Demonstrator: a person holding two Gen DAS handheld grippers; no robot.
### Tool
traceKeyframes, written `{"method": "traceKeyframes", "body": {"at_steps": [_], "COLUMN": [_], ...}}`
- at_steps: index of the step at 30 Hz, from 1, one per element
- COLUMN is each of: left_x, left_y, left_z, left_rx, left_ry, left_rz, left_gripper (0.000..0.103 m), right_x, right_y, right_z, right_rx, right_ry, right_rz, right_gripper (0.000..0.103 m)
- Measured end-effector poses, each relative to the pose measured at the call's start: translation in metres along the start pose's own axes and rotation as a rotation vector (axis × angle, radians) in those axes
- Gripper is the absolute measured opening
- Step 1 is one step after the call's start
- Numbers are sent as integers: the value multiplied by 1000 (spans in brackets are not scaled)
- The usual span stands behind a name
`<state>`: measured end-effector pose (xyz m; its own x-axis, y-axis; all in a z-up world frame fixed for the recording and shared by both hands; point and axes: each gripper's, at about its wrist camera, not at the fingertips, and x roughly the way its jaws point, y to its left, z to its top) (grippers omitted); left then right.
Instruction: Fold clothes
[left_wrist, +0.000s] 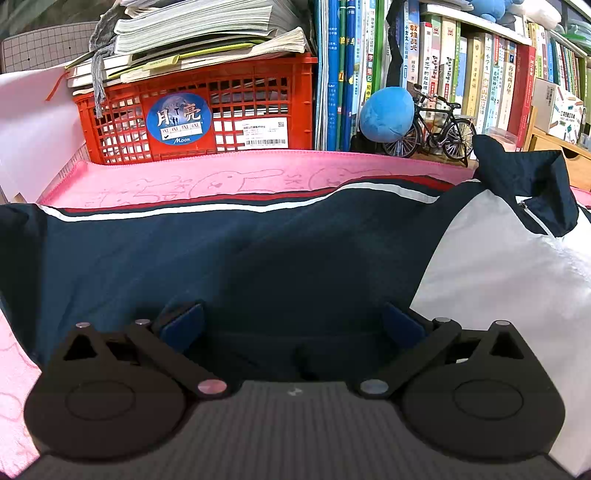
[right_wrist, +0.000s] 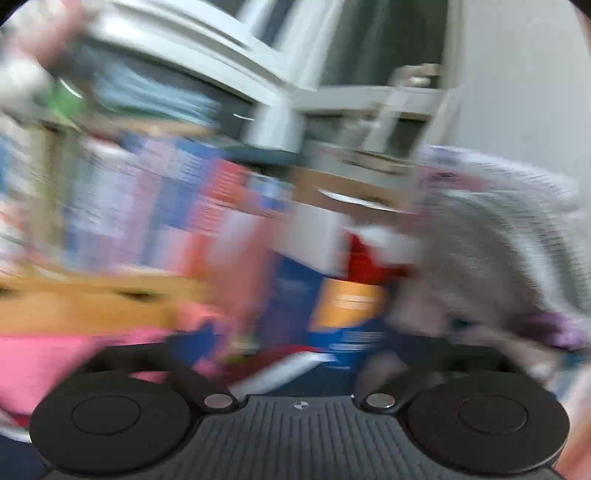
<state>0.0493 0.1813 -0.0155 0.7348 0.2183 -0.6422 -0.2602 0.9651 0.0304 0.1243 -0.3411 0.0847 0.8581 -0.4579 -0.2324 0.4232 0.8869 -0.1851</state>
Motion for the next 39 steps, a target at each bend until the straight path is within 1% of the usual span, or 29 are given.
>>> {"method": "traceKeyframes", "body": {"at_steps": [1, 2, 3, 4, 5, 6, 7, 9, 11, 12, 14, 15, 16, 17, 20, 21, 22, 24, 25, 26, 27, 29, 32, 34, 35, 36, 37, 38, 39], "left_x": [0, 0, 0, -1, -1, -1, -1, 0, 0, 0, 0, 0, 0, 0, -3, -4, -6, -9, -9, -10, -10, -10, -9, -8, -8, -8, -8, -9, -10], "left_y": [0, -1, -1, -1, -1, -1, -1, 0, 1, 1, 1, 1, 1, 1, -1, -2, -3, -5, -6, -6, -6, -4, -2, -1, 0, 1, 1, 1, 1], "left_z": [0, 0, 0, 0, 0, 0, 0, 0, 0, 1, 1, 1, 1, 1, 0, -1, -2, -4, -4, -4, -4, -4, -4, -4, -4, -4, -4, -4, -5], "left_rx": [1, 2, 2, 2, 1, 0, -3, -8, -13, -14, -16, -17, -18, -19, -12, -6, 4, 25, 33, 35, 34, 25, 18, 11, 6, 2, -2, -2, -1], "left_ry": [0, -1, -1, -1, 0, 1, 2, 4, 5, 6, 6, 6, 6, 5, -2, -6, -10, -19, -21, -21, -20, -18, -15, -7, -5, -4, -4, -5, -7], "left_rz": [1, 2, 3, 3, 2, 1, -1, -5, -9, -10, -11, -12, -13, -14, -14, -13, -11, -12, -11, -13, -18, -26, -39, -47, -50, -53, -53, -51, -48], "left_gripper": [103, 103, 103, 103, 103, 103, 103, 103, 103, 103, 103, 103, 103, 103, 103, 103, 103, 103, 103, 103, 103, 103, 103, 103, 103, 103, 103, 103, 103], "right_x": [-8, -13, -16, -15, -10, -7, -5, 4, 34, 52, 85, 87, 80, 64, -14, -38, -59, -99, -115, -126, -130, -134, -103, -84, -74, -67, -64, -62, -64], "right_y": [9, 24, 43, 65, 89, 110, 127, 153, 162, 164, 171, 172, 173, 177, 209, 221, 233, 270, 290, 313, 332, 364, 408, 432, 437, 436, 431, 422, 411], "right_z": [-4, -12, -22, -33, -46, -58, -67, -75, -67, -62, -50, -46, -42, -38, -29, -28, -27, -33, -38, -45, -50, -56, -47, -40, -37, -34, -31, -28, -26], "right_rx": [-19, -41, -63, -88, -115, -153, -196, -262, -207, -181, -145, -134, -122, -117, -217, -237, -244, -300, -340, -390, -422, -459, -390, -348, -315, -267, -214, -160, -132], "right_ry": [31, 94, 172, 256, 343, 397, 391, 340, 354, 374, 425, 445, 435, 392, 291, 293, 316, 361, 379, 394, 384, 331, 337, 347, 366, 396, 427, 439, 432], "right_rz": [141, 275, 412, 514, 592, 635, 624, 562, 513, 468, 333, 272, 277, 342, 626, 739, 862, 1058, 1121, 1160, 1167, 1146, 1089, 1000, 966, 970, 990, 1032, 1069], "right_gripper": [89, 76, 43, 29, 26, 22, 21, 21, 19, 18, 22, 22, 22, 22, 23, 23, 23, 23, 23, 23, 23, 24, 24, 26, 26, 26, 28, 32, 44]}}
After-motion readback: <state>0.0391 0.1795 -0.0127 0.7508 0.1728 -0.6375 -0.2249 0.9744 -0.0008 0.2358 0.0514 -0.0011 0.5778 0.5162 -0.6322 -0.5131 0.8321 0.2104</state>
